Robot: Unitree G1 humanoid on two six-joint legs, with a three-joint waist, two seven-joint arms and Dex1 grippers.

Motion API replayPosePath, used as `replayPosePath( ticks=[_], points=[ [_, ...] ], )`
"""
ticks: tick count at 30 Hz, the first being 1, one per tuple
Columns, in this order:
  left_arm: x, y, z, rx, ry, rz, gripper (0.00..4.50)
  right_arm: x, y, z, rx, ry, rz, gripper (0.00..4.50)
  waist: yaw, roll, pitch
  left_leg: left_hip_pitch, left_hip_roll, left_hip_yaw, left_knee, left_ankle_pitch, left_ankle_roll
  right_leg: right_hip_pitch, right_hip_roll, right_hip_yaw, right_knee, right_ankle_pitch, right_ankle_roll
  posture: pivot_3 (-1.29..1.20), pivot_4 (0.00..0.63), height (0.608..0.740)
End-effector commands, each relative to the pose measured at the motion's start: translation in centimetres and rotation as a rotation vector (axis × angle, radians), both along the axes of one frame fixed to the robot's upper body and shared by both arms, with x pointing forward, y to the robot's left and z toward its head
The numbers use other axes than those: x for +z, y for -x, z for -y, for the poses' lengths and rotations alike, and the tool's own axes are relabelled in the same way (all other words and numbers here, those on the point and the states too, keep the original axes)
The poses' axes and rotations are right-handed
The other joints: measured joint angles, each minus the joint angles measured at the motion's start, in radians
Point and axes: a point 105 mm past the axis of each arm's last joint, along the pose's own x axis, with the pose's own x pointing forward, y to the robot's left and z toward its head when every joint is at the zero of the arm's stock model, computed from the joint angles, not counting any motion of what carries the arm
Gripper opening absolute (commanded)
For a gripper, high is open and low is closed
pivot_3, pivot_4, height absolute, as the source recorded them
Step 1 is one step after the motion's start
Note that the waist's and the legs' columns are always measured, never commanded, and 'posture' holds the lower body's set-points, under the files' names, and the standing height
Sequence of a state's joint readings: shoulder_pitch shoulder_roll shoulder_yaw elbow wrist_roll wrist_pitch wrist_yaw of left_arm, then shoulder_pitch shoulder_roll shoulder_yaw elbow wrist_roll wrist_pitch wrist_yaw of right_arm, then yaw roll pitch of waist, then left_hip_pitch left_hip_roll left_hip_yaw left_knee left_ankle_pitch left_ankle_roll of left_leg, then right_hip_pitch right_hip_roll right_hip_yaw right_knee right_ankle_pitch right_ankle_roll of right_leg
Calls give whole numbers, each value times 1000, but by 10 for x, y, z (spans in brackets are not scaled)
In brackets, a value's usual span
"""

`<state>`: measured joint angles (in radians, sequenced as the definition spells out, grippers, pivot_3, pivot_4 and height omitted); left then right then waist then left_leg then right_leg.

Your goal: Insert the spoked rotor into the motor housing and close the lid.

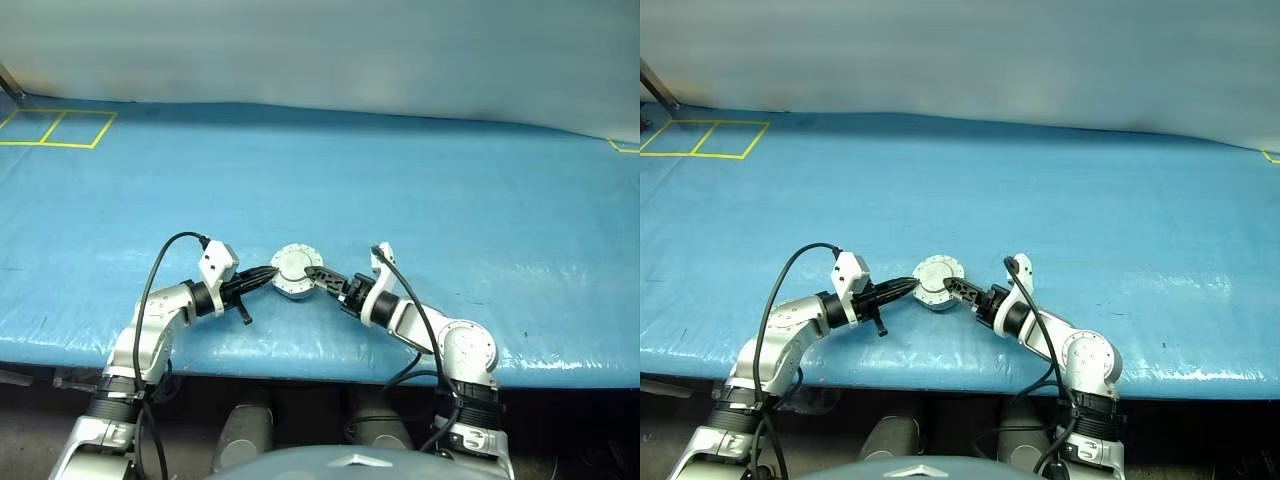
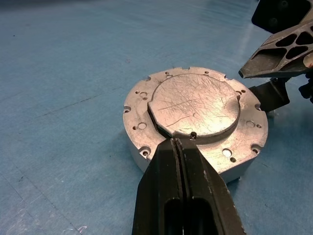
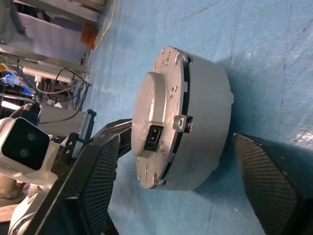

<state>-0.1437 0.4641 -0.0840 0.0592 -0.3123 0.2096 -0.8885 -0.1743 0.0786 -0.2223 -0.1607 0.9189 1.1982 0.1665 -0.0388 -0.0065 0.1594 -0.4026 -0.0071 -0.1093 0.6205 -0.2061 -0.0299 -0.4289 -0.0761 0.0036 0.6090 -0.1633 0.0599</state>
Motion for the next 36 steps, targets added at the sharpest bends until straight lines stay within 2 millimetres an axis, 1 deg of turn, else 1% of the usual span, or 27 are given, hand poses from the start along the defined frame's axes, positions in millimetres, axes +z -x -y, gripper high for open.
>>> replayPosePath(
  ticks=[1,2,4,5,7,9,18,21,25,27,28,29,31,36],
  points=[
    [-9,2,-1,2,-27,-28,0,15,3,-22,23,-120,23,2619,0,0,0,0,0,0,0,0,0,0,0,0,0,0,0,0,150,740],
    [-9,2,-1,2,-29,-27,0,15,3,-22,24,-115,24,2354,0,0,0,0,0,0,0,0,0,0,0,0,0,0,0,0,150,740],
    [-9,2,-1,3,-29,-26,0,14,3,-22,24,-111,23,2354,1,0,0,0,0,0,0,0,0,0,0,0,0,0,0,0,150,740],
    [-9,2,-1,3,-29,-25,0,14,3,-22,25,-110,23,2120,1,0,0,0,0,0,0,0,0,0,0,0,0,0,0,0,150,740],
    [-8,2,-1,5,-28,-24,0,13,2,-22,24,-102,23,1798,0,0,0,0,0,0,0,0,0,0,0,0,0,0,0,0,150,740],
    [-8,1,-1,7,-28,-23,0,12,2,-22,24,-93,20,1252,1,1,0,0,0,0,0,0,0,0,0,0,0,0,0,0,150,740],
    [-4,0,-1,26,8,-21,0,13,-2,-15,-4,-84,26,1213,0,1,1,0,0,0,0,0,0,0,0,0,0,0,0,0,150,740],
    [4,-4,-1,59,85,-29,0,21,-6,-9,-43,-138,42,1213,1,1,1,-1,0,0,0,0,0,-1,0,0,0,0,0,0,150,740],
    [18,-6,1,88,288,-90,0,37,-9,-3,-73,-200,86,1213,-1,1,1,-7,0,-1,1,0,0,-5,0,-1,0,0,0,0,150,740],
    [21,-7,0,107,337,-105,0,44,-10,-1,-78,-218,108,1213,-3,1,1,-10,0,-1,1,0,0,-8,0,-1,0,1,1,0,150,740],
    [22,-8,-1,123,371,-112,387,48,-10,0,-80,-228,123,1213,-5,2,1,-10,0,-1,1,0,0,-9,1,-1,0,1,1,0,150,740],
    [25,-10,-3,140,423,-121,547,53,-10,1,-84,-241,140,1213,-7,2,2,-11,0,-1,1,0,0,-9,1,-1,0,1,1,0,150,740],
    [31,-11,-5,163,519,-138,1205,61,-11,4,-91,-253,171,1213,-11,2,2,-11,0,-1,1,0,0,-9,1,-1,0,1,1,0,150,740],
    [36,-11,-8,191,635,-174,2889,73,-12,9,-103,-268,217,1213,-17,2,2,-10,0,-1,2,0,1,-8,1,-1,0,1,1,0,150,740]
  ],
)
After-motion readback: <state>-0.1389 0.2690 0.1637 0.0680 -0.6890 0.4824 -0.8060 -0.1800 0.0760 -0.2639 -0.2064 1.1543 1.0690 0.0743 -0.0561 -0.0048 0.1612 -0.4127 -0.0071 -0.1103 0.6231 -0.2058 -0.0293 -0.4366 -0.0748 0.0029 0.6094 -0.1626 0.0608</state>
